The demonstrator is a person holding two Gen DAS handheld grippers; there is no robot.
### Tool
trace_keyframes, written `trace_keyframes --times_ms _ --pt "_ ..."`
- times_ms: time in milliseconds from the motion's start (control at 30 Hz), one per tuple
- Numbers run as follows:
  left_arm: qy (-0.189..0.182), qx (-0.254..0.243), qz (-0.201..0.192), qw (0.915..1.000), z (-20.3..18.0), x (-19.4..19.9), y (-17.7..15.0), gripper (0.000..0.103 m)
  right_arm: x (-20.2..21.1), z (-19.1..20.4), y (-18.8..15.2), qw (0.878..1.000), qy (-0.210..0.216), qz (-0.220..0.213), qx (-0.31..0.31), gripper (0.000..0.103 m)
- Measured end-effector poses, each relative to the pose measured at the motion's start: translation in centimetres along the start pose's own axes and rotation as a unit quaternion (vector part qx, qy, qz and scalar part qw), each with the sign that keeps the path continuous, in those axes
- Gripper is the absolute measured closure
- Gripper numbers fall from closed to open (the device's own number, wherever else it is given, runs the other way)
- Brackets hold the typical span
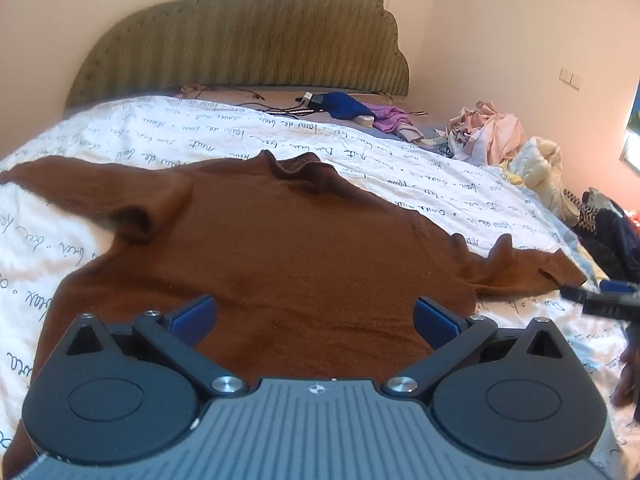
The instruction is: Fold small clothes
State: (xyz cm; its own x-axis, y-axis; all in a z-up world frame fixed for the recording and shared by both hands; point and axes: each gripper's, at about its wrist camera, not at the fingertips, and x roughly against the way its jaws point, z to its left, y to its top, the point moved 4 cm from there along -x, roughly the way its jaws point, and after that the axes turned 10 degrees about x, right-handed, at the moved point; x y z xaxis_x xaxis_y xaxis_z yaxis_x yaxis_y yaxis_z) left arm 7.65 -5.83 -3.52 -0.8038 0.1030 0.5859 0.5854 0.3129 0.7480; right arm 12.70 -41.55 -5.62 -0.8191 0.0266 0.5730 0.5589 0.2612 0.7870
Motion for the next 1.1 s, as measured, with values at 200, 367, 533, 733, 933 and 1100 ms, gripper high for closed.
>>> trace_keyframes --times_ms 200,367,533,733,933,1100 --pt "0.011 -0.017 0.052 0.9984 -0.1 -2.5 -2.3 0.000 -4.6 -4.4 0.3 0.998 -0.042 0.033 0.040 0.000" --pt "0.007 -0.012 0.098 0.9950 1.3 -3.1 -3.2 0.000 -8.1 -6.1 0.7 0.999 -0.022 0.044 0.017 0.000" --pt "0.009 -0.029 0.099 0.9947 1.7 -2.4 -3.0 0.000 -10.2 -5.8 0.6 0.996 -0.031 0.074 0.046 0.027" --pt "0.007 -0.030 0.105 0.9939 1.8 -2.0 -3.1 0.000 -10.8 -6.8 0.2 0.995 -0.035 0.095 0.023 0.093" --pt "0.000 -0.015 0.113 0.9935 2.2 -1.7 -3.0 0.000 -8.2 -8.4 2.2 0.998 -0.011 0.062 -0.032 0.096" --pt "-0.014 0.003 0.113 0.9934 2.7 -1.8 -2.4 0.000 -5.0 -7.3 5.8 0.995 0.047 0.015 -0.087 0.096"
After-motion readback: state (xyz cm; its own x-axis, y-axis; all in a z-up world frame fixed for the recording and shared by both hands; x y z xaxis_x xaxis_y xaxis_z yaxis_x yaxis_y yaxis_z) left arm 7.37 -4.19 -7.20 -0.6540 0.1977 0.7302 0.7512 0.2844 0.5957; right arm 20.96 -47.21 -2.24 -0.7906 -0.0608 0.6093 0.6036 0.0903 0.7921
